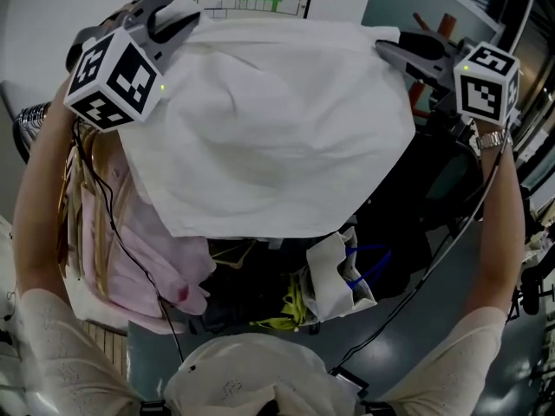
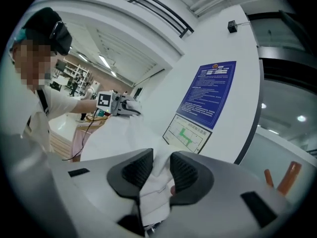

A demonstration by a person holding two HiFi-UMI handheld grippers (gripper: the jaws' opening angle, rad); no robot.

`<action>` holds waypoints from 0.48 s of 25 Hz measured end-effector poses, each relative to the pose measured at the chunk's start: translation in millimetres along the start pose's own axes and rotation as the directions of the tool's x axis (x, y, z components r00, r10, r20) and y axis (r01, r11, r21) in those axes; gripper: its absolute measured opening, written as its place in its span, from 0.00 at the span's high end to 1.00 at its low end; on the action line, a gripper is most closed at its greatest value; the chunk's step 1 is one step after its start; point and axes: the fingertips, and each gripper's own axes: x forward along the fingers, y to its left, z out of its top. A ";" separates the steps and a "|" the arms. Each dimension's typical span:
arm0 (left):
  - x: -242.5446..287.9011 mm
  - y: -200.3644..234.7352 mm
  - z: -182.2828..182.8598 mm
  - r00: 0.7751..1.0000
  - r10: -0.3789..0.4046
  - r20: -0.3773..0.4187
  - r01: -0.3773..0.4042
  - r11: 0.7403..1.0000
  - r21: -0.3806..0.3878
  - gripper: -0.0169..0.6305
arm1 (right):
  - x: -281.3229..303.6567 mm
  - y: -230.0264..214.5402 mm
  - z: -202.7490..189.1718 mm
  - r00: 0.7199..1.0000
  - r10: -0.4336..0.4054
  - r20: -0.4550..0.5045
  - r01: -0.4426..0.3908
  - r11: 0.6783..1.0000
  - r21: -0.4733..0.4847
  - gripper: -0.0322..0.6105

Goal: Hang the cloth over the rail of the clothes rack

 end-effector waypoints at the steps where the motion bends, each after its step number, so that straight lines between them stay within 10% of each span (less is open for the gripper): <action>1: 0.1 -1.7 0.2 1.000 -0.019 -0.004 0.019 1.000 -0.012 0.95 | -2.1 0.2 -0.9 1.000 0.008 0.000 -0.008 1.000 0.004 0.79; 8: -2.8 -4.3 -7.7 0.998 -0.045 -0.032 0.045 0.999 -0.001 0.95 | -41.4 -45.3 -18.3 0.978 -0.201 -0.052 0.200 0.979 -0.024 0.79; 12: -6.0 -0.9 1.0 1.000 -0.017 -0.011 0.018 0.999 0.029 0.95 | -19.6 1.3 36.0 0.988 -0.148 0.039 0.152 0.973 -0.171 0.79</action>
